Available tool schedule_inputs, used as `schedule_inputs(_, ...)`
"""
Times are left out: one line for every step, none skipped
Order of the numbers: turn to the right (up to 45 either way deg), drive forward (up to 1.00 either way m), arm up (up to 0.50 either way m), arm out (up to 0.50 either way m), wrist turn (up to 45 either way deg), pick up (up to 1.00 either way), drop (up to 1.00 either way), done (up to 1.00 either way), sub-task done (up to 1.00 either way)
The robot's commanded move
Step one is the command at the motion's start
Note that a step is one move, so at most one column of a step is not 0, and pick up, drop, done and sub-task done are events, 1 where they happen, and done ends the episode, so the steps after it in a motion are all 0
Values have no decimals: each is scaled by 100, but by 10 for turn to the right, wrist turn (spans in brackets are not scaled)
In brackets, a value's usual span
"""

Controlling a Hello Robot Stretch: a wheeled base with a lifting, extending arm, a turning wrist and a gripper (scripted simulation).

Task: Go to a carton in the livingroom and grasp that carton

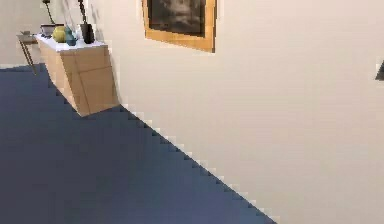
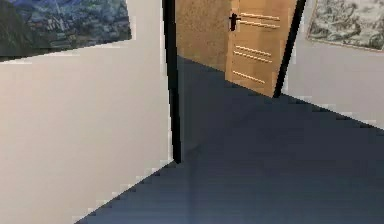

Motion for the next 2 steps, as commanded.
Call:
schedule_inputs(450, 0, 0, 0, 0, 0, 0, 0, 0)
schedule_inputs(30, 0, 0, 0, 0, 0, 0, 0, 0)
